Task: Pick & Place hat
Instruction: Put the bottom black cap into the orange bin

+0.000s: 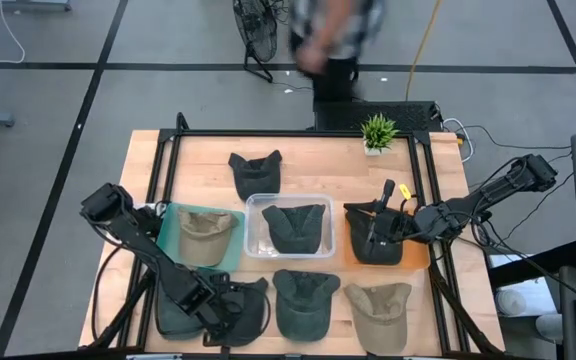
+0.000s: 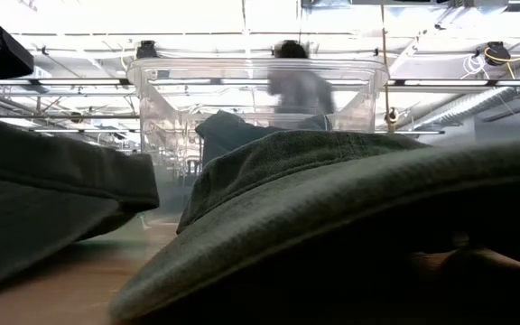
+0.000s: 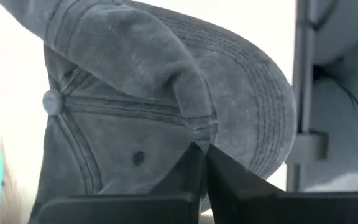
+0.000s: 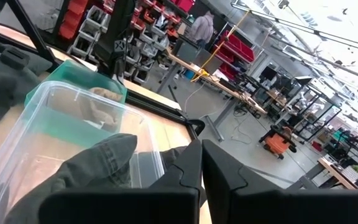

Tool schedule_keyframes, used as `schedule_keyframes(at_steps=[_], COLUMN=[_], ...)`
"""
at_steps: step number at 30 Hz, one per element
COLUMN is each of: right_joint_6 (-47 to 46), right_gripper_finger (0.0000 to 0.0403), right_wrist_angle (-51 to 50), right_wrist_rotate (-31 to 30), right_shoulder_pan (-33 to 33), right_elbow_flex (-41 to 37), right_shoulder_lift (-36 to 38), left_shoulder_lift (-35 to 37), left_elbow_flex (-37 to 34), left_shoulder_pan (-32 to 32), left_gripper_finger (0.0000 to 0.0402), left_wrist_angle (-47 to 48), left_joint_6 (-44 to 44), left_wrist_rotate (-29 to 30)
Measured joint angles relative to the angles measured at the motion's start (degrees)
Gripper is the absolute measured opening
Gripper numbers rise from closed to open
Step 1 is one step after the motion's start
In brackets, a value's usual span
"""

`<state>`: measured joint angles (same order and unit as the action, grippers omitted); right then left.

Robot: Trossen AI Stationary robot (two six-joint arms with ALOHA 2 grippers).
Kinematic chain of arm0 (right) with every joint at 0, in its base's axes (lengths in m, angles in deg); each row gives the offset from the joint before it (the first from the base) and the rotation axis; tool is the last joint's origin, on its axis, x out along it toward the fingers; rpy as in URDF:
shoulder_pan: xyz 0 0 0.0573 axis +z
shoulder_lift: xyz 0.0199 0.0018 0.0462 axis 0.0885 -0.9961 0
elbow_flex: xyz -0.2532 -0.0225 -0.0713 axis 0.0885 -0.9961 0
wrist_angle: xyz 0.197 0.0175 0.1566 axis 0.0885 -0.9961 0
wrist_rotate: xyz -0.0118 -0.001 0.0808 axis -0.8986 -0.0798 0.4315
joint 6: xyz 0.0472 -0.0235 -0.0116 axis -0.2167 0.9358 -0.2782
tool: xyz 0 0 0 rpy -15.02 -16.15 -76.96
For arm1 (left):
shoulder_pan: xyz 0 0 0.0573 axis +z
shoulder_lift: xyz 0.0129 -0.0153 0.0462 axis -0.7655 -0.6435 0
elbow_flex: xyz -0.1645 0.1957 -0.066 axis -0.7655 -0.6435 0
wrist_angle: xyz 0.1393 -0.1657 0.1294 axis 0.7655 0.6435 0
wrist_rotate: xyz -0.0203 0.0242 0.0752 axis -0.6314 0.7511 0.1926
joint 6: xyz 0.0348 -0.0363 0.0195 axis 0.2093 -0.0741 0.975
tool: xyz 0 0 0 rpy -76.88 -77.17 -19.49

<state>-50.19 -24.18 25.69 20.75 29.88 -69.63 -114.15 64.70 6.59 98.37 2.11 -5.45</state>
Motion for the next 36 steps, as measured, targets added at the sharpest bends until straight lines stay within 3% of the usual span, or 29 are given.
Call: schedule_keyframes(at_steps=[5,9,15,24,30,36], right_joint_6=[-2.8,-6.1,-10.9,-11.0,-11.2,-6.3], right_gripper_finger=[0.0,0.0,0.0,0.0,0.0,0.0004], right_wrist_angle=[0.0,-0.2,-2.9,-3.8,-4.7,-1.7], right_wrist_rotate=[0.0,0.1,0.5,3.1,3.1,3.1], right_shoulder_pan=[0.0,0.2,0.2,0.9,2.7,3.6], right_elbow_flex=[0.0,0.0,0.0,0.0,0.0,0.0], right_shoulder_lift=[0.0,0.0,0.0,0.0,0.0,0.0], left_shoulder_lift=[3.7,8.3,16.4,27.0,30.2,29.3], left_elbow_flex=[0.0,0.0,0.0,0.0,0.0,0.0], left_shoulder_pan=[0.9,0.9,0.6,3.5,5.8,11.0], left_gripper_finger=[0.0006,0.0007,0.0007,0.0007,0.0008,0.0008], left_wrist_angle=[0.2,0.2,0.1,-4.6,-11.8,-10.1], left_joint_6=[2.3,3.3,10.6,31.0,42.7,45.2], left_wrist_rotate=[-0.7,3.5,15.2,29.3,30.8,33.2])
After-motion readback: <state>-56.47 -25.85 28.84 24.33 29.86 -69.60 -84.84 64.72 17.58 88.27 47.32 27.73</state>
